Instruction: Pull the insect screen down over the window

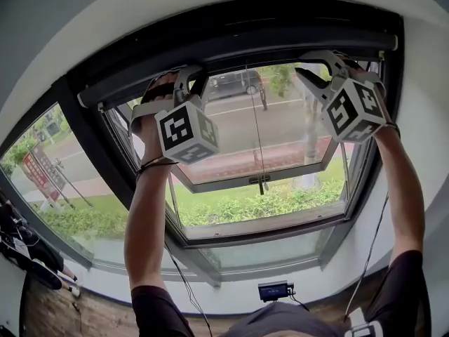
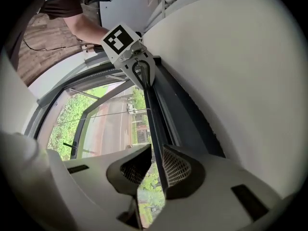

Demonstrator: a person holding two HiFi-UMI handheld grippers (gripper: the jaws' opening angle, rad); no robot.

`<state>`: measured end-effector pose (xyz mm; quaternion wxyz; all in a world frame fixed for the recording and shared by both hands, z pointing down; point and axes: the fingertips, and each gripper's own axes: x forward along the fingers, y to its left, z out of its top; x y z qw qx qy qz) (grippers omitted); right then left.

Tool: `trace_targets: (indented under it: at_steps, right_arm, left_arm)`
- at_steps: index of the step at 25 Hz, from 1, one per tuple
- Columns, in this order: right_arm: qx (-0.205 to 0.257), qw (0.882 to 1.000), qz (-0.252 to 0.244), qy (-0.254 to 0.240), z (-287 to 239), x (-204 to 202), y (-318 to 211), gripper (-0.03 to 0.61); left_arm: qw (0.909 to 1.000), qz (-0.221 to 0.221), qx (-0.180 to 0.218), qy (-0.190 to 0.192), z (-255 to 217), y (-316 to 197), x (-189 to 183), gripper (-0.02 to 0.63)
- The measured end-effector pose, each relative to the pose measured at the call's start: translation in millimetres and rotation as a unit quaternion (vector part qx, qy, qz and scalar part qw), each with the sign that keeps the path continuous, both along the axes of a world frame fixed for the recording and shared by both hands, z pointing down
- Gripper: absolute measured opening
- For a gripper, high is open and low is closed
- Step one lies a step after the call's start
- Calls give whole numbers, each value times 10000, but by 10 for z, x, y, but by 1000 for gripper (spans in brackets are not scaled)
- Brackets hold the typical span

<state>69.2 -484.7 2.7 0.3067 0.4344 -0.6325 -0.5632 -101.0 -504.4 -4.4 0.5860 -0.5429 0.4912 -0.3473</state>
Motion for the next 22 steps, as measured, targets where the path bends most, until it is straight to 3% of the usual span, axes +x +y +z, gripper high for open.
trace_targets:
  at_steps: [8,14,17,22]
  right_arm:
    - [-56,9994,218,278,-17,-196,-191,60]
    - [-78,9969,476,626,-35,-210,-315,60]
    - [-166,9953,522,800,-33,-220,-328,28]
    - [-393,9941,492,887,-2,-226,-315,21]
  left_arm:
    - [9996,-209,88,-155,38,-39,74,48]
    - [9989,-226,-218,-344,62,-82,97,38]
    - [9978,-300,-375,-459,74,-102,94,32]
    - [9969,-338,-585,-412,96,-80,82,25]
